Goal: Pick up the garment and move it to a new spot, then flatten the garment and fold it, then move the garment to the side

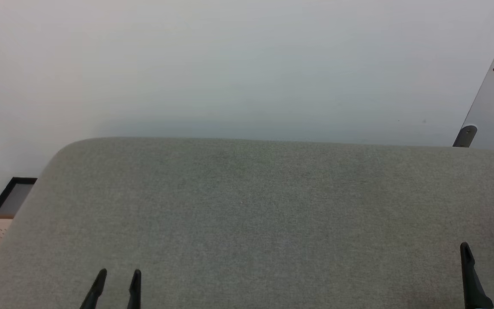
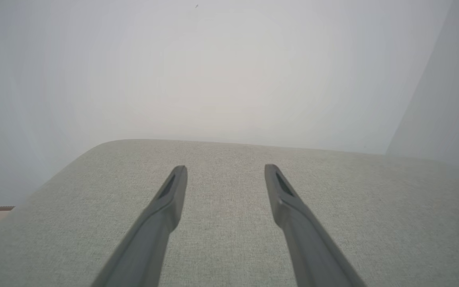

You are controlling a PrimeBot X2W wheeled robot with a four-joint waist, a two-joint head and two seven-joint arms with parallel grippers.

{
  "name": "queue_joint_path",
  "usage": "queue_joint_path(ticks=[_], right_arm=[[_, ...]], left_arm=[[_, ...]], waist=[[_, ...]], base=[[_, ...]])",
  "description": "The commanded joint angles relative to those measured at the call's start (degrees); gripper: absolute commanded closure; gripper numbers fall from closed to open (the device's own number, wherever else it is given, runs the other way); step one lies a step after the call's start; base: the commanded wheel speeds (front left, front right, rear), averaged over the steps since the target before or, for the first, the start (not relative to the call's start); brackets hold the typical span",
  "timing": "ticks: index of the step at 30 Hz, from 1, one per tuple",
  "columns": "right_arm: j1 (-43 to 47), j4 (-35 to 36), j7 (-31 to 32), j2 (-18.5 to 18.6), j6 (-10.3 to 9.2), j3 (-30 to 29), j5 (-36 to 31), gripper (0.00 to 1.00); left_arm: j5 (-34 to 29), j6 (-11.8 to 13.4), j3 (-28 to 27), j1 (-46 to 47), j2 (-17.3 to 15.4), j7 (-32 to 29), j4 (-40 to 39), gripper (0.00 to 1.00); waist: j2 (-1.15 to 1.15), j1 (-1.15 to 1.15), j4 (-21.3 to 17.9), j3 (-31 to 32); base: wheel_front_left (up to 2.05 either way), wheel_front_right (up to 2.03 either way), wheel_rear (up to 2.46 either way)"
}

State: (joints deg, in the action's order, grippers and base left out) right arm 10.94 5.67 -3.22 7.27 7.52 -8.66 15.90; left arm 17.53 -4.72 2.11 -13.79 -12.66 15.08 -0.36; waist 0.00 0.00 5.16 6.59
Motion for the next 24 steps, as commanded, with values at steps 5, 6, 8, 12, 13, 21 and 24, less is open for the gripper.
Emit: queue_joint_path(ticks=[5,6,8,12,13,21,24], right_arm=[[0.54,-1.69,-0.24,-0.67,0.00,0.02,0.13,1.00],[0.76,-2.31,-0.19,-0.86,0.00,0.03,0.17,1.00],[1.27,-3.56,-0.17,-1.24,0.00,0.10,0.25,1.00],[0.92,-5.19,0.24,-1.61,0.00,0.06,2.74,1.00],[0.64,-5.41,0.40,-1.65,0.00,0.07,3.80,1.00],[-1.39,-6.91,1.41,-1.94,-0.01,0.33,11.89,1.00],[-2.09,-7.45,1.76,-2.05,-0.01,0.42,14.73,1.00]], left_arm=[[0.15,0.02,0.25,-0.47,0.66,-0.05,1.68,1.00],[0.21,0.02,0.37,-0.69,0.94,-0.04,2.23,1.00],[0.26,0.02,0.63,-0.91,1.51,-0.05,3.45,1.00],[2.74,-0.08,0.54,-0.26,2.14,-0.76,4.74,1.00],[3.78,-0.12,0.40,0.05,2.25,-1.06,4.89,1.00],[11.69,-0.42,-0.64,2.35,3.07,-3.36,5.92,1.00],[14.46,-0.53,-0.99,3.14,3.37,-4.16,6.28,1.00]], waist=[[0.00,0.00,-0.07,-0.09],[0.00,0.00,-0.08,-0.10],[0.00,0.00,-0.09,-0.11],[0.00,0.00,-0.19,-0.24],[0.00,0.00,-0.23,-0.30],[0.00,0.00,-0.56,-0.72],[0.00,0.00,-0.68,-0.88]], base=[[0.00,0.00,0.00],[0.00,0.00,0.00],[0.00,0.00,0.00],[0.00,0.00,0.00],[0.00,0.00,0.00],[0.00,0.00,0.00],[0.00,0.00,0.00]])
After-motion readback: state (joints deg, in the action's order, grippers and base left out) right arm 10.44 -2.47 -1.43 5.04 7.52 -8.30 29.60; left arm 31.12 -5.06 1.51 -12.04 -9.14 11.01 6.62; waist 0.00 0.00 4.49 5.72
